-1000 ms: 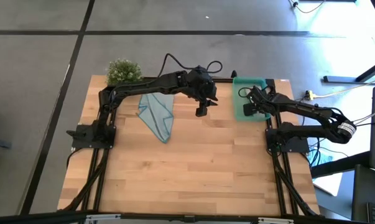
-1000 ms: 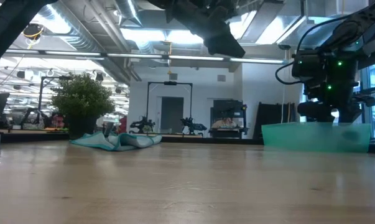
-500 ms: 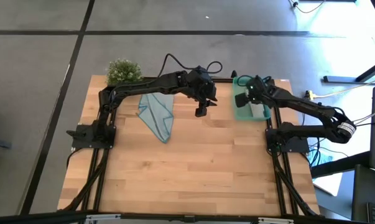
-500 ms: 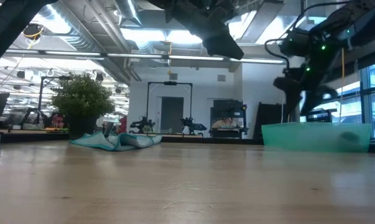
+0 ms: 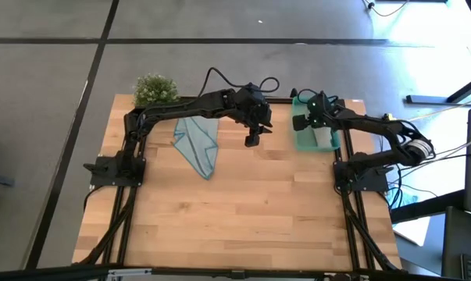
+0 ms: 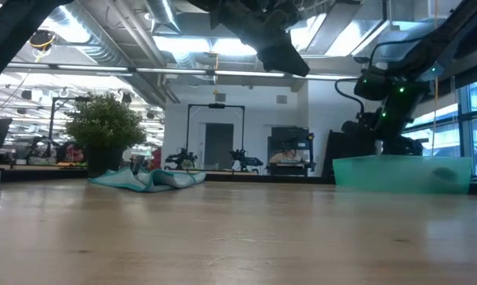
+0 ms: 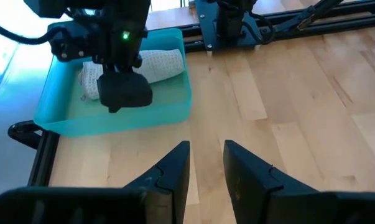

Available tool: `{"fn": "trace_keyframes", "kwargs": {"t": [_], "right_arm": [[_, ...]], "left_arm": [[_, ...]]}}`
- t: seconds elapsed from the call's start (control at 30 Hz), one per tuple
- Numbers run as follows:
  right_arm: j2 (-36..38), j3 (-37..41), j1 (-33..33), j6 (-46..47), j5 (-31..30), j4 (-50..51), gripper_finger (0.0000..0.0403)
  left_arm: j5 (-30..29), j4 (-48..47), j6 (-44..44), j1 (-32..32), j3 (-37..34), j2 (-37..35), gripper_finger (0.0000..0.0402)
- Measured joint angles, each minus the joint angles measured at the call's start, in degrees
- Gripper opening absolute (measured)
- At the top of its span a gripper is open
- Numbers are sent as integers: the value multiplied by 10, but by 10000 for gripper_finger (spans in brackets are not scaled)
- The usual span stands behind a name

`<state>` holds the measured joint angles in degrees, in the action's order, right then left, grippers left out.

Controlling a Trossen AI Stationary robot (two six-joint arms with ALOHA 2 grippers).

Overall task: Roll microfiber towels into tight, uniform cylinder then place into a basket
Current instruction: Fold the blue towel

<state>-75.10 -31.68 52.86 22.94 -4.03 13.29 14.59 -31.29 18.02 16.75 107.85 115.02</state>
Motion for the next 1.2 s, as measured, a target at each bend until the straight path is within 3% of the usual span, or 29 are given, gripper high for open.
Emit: {"fn": "trace_keyframes", "kwargs": {"t": [0.67,1.0,1.2], "right_arm": [[-18,-15,-2,-7,-9,1,252],[-18,-15,-3,41,-24,3,252],[-25,-16,-17,36,-94,15,252]], "left_arm": [[-4,0,0,1,0,0,92],[-4,0,0,1,0,0,92],[-4,0,1,1,0,0,92]]}}
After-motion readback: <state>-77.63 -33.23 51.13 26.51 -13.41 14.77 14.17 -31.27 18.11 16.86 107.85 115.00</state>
